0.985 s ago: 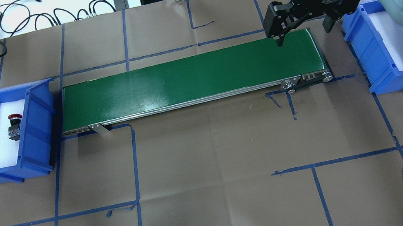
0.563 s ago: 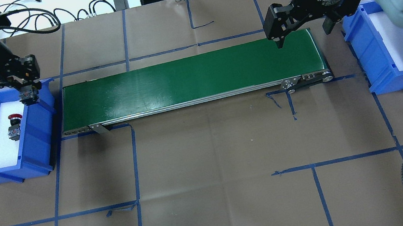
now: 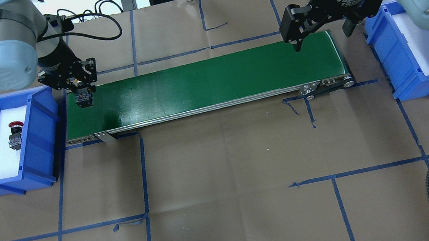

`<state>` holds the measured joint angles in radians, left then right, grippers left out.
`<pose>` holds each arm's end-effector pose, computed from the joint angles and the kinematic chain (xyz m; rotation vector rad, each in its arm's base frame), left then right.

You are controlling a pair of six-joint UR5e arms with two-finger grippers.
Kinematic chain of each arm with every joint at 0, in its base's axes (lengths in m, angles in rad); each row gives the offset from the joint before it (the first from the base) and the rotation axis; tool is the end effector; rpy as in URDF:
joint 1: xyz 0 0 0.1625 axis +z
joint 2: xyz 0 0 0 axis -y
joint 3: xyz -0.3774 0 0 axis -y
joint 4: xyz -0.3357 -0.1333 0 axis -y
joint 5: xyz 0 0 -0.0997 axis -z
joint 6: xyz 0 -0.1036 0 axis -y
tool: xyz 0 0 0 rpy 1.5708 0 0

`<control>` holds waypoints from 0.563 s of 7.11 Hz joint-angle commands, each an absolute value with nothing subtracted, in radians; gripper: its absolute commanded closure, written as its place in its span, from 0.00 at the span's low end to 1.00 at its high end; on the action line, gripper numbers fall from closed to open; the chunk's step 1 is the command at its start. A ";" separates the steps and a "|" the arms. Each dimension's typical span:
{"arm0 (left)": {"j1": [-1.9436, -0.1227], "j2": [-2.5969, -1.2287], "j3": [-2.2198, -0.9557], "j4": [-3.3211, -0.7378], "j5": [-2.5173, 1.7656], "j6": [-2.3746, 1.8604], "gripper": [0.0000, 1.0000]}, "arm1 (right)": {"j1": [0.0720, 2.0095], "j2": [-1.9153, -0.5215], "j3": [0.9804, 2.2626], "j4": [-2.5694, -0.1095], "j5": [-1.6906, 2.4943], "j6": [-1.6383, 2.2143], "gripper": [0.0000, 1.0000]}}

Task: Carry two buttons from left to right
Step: 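Carry the yellow button onto the conveyor and release it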

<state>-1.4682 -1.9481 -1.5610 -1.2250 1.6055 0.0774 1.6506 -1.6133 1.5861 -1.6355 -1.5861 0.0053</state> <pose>-0.0727 -0.5601 0.2871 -0.0386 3.1085 0.0385 0.1654 -0.4165 0.4547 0.1154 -3.1248 0.1447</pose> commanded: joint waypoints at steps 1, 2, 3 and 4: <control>-1.493 -1.980 -1.612 -1.133 1.605 0.081 0.91 | 1.651 -1.612 1.586 -1.638 -1.586 0.003 0.00; -1.494 -1.996 -1.614 -1.128 1.606 0.081 0.91 | 1.651 -1.612 1.586 -1.638 -1.586 0.003 0.00; -1.494 -1.999 -1.615 -1.127 1.603 0.083 0.91 | 1.651 -1.612 1.586 -1.638 -1.586 0.003 0.00; -1.493 -2.008 -1.612 -1.127 1.601 0.083 0.89 | 1.651 -1.612 1.586 -1.638 -1.586 0.003 0.00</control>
<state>-1.4931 -1.9973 -1.6126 -1.1303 1.6036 0.0819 1.6506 -1.6122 1.5861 -1.6382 -1.5861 0.0031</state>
